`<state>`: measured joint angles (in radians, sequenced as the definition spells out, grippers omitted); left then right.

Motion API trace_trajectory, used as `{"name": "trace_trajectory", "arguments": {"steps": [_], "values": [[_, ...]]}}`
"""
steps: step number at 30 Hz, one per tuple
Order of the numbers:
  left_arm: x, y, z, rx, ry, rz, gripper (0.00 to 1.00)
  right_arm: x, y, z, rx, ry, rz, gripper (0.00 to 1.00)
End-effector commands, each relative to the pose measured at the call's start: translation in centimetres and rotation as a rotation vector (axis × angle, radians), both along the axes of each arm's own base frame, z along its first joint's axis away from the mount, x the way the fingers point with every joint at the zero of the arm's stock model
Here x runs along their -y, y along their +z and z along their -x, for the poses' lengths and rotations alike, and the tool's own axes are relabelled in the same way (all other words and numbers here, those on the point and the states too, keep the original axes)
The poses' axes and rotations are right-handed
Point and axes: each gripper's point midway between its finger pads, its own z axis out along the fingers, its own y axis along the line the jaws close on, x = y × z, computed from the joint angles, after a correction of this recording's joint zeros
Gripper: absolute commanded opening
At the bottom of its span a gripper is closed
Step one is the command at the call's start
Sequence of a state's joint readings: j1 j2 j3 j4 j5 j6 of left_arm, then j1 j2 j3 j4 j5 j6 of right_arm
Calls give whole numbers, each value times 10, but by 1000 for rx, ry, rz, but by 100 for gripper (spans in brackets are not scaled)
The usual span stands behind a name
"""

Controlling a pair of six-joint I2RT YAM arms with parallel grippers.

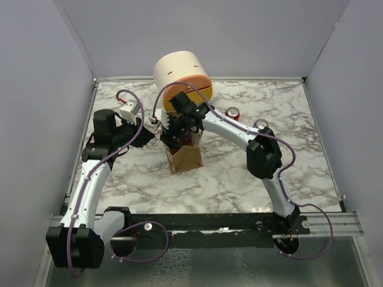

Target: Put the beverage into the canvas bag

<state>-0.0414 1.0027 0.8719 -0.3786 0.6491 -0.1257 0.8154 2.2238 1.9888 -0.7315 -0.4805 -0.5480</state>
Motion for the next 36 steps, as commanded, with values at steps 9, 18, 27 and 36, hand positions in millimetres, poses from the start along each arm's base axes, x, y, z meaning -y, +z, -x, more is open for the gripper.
{"name": "trace_trajectory", "arguments": {"steps": [9, 18, 27, 36], "values": [[3, 4, 3, 19, -13, 6, 0, -2, 36, 5, -8, -10, -57, 84], [3, 4, 2, 20, -13, 7, 0, 1, 60, 13, -9, 0, -85, 86], [2, 5, 3, 23, -13, 5, 0, 1, 86, 15, 6, 3, -121, 88], [3, 5, 3, 24, -13, 7, 0, 15, 126, 13, 101, -32, -143, 84]]}}
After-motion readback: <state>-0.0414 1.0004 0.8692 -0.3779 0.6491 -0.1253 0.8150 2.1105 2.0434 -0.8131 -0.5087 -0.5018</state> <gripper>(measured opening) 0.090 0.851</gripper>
